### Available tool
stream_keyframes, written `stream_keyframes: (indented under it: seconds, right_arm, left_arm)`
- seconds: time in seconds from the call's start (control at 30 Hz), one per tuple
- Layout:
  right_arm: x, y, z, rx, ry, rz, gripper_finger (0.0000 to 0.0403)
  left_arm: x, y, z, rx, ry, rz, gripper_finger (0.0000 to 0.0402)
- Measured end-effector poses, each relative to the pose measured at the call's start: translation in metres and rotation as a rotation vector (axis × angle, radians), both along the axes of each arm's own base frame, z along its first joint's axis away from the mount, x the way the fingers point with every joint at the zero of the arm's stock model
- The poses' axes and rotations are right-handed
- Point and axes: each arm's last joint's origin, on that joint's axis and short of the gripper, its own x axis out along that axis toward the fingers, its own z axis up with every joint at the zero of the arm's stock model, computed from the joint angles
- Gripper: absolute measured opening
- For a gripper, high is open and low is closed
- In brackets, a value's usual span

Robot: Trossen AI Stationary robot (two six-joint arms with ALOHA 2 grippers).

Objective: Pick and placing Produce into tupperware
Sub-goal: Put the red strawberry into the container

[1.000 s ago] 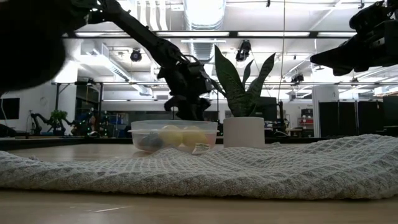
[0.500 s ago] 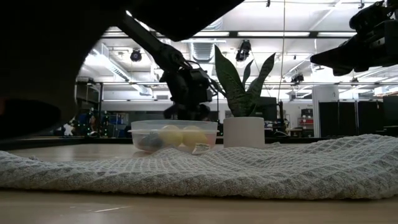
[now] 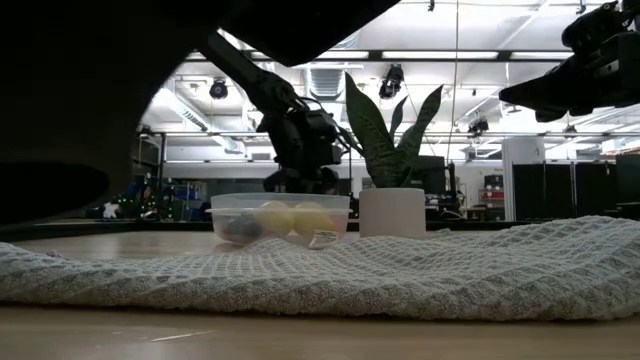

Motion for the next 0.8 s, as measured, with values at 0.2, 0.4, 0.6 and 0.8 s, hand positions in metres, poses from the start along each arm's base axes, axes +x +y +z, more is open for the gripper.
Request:
stream_keyframes:
  seconds: [0.2, 0.4, 0.6, 0.8]
  right_arm:
    - [0.0, 0.0, 0.0, 0.003, -0.001, 0.0, 0.0009]
    - [0.0, 0.0, 0.0, 0.003, -0.001, 0.0, 0.0009]
    - [0.0, 0.0, 0.0, 0.003, -0.001, 0.0, 0.0009]
    - [0.0, 0.0, 0.0, 0.003, -0.001, 0.0, 0.0009]
  left_arm:
    - [0.0003, 0.001, 0.0, 0.024, 0.006, 0.01, 0.0092]
    - [0.0018, 0.0019, 0.0006, 0.038, -0.008, 0.012, 0.0047]
    - [0.0014, 0.0031, 0.0003, 0.069, 0.007, 0.023, 0.0005]
    - [0.0006, 0.0025, -0.0006, 0.075, 0.018, 0.009, 0.0001]
